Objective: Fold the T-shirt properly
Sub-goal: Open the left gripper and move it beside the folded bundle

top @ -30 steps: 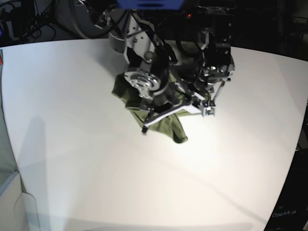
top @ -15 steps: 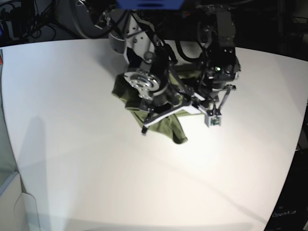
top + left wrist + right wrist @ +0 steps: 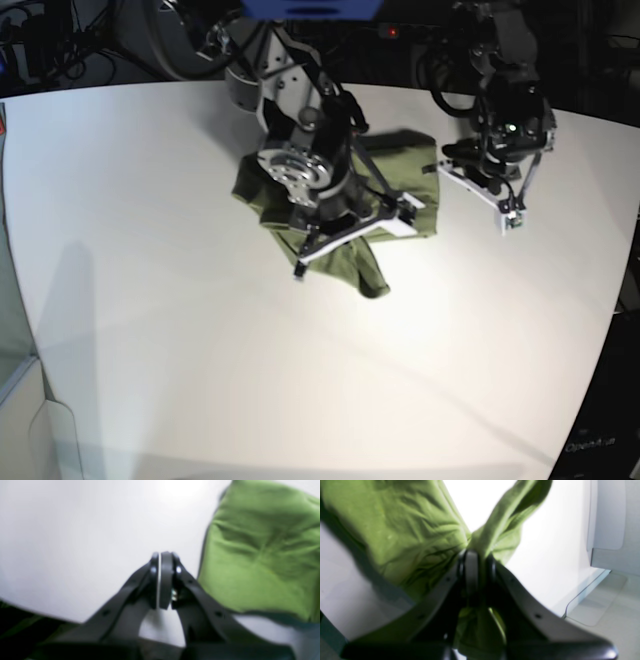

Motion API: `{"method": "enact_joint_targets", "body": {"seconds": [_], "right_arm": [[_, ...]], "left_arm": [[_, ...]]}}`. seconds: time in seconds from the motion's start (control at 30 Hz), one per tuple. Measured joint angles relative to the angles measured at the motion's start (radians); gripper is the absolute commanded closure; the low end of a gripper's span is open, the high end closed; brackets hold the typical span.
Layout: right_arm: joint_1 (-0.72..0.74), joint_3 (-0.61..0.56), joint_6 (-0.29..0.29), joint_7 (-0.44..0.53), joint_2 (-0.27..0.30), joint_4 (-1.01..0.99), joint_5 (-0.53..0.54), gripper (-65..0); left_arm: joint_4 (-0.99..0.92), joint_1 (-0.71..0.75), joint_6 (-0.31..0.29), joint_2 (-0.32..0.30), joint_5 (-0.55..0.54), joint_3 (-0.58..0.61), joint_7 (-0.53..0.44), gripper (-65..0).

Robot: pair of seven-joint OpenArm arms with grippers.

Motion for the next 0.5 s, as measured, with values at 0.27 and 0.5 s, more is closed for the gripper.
{"method": "enact_joint_targets", "body": {"seconds": [0.27,0.5], "right_arm": [[-0.002,-0.003,0.000,0.000,0.000,0.000,0.090,-0.1],[-0.015,-0.003,0.000,0.038,0.000,0.000,0.165,-0.1]], "left_arm": [[-0.211,-0.074,-0.003,-0.002,-0.003,0.001,-0.113,-0.9],[-0.227,-0.085,0.002,-0.003,0.000,0.015,-0.137,-0.9]]}}
